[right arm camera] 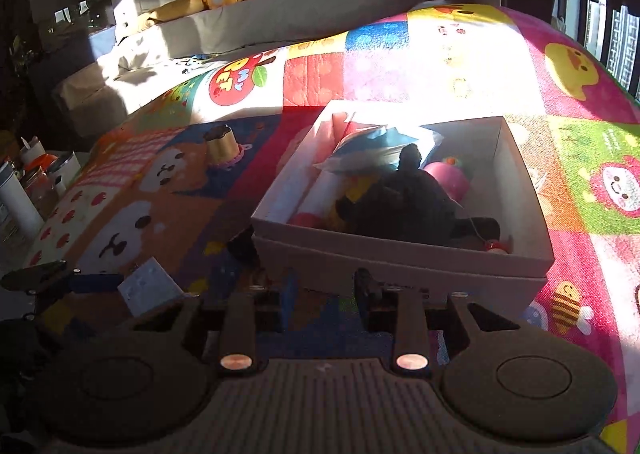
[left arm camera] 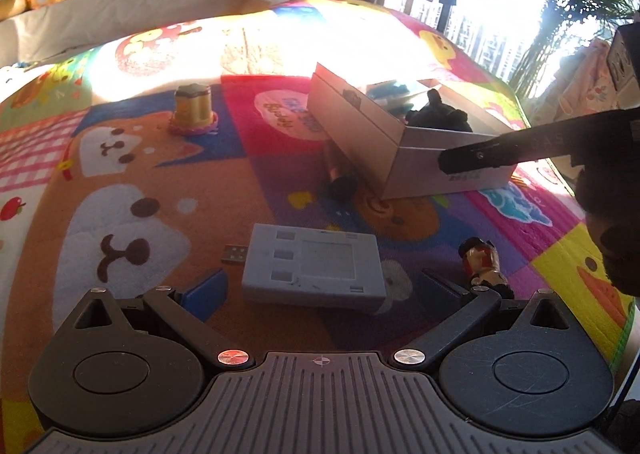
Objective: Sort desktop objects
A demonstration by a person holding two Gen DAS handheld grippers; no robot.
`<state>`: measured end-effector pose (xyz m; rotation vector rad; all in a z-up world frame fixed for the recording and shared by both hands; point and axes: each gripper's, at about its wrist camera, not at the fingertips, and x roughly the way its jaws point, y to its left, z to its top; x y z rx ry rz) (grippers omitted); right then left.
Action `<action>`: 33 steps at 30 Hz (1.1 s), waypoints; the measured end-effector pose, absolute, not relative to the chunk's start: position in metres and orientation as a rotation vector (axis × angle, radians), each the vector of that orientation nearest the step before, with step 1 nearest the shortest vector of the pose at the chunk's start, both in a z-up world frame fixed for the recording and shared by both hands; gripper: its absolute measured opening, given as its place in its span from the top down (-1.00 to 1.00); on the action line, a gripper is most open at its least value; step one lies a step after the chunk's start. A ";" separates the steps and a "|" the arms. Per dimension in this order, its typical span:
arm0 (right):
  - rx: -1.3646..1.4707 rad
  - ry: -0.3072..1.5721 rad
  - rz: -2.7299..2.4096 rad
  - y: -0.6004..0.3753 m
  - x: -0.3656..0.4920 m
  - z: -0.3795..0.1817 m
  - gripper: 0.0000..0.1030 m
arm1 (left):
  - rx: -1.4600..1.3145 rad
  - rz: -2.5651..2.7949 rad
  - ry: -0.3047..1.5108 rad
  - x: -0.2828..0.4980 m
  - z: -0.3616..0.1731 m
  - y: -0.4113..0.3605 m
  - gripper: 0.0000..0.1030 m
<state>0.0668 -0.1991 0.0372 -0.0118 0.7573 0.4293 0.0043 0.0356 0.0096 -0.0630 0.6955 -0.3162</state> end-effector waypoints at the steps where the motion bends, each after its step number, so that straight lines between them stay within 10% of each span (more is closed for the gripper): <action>1: 0.014 0.768 0.452 -0.197 0.073 0.035 0.39 | -0.059 -0.310 0.693 0.004 0.011 0.036 -1.00; 9: -0.015 0.743 0.459 -0.174 0.081 0.022 0.39 | -0.019 -0.120 0.501 0.060 0.059 0.072 -0.98; 13: -0.039 0.747 0.486 -0.170 0.069 0.027 0.33 | -0.023 -0.033 0.552 0.137 0.051 0.082 -0.49; 18: -0.080 0.755 0.500 -0.145 0.065 0.040 0.02 | -0.087 -0.022 0.595 0.205 0.032 0.089 -0.68; 23: -0.081 0.796 0.444 -0.108 0.084 0.034 -0.05 | -0.022 -0.029 0.640 0.220 0.016 0.083 -0.11; 33: -0.143 0.844 0.397 -0.092 0.093 0.014 0.55 | -0.018 -0.074 0.646 0.175 0.015 0.092 0.10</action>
